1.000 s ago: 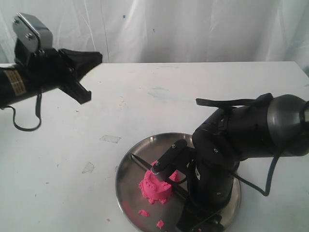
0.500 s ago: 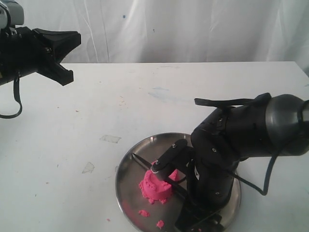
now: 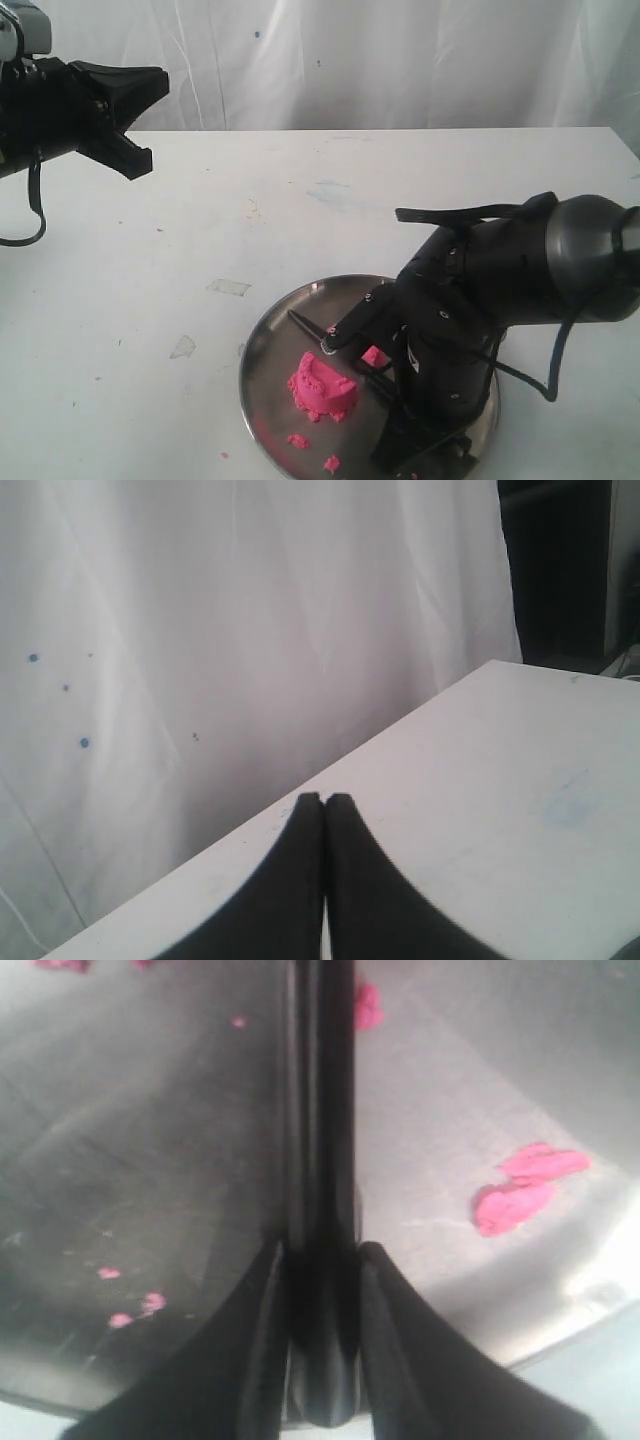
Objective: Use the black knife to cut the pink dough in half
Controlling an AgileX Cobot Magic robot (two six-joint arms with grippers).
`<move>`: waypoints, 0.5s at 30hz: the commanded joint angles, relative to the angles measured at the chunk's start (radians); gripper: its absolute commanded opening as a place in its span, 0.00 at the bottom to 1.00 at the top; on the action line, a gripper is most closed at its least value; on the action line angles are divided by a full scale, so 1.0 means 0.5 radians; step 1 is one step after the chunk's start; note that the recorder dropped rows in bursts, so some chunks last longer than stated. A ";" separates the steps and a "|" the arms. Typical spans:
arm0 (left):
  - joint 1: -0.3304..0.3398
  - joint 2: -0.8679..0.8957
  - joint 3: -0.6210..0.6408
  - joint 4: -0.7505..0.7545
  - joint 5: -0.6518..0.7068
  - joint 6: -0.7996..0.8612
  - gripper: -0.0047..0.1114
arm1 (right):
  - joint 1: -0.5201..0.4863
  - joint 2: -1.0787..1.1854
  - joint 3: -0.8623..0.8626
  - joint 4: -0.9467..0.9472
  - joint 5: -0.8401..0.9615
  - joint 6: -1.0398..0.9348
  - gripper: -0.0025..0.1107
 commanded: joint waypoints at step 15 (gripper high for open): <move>0.006 -0.020 0.009 0.029 -0.005 -0.015 0.04 | 0.001 0.016 0.003 -0.252 0.178 0.189 0.02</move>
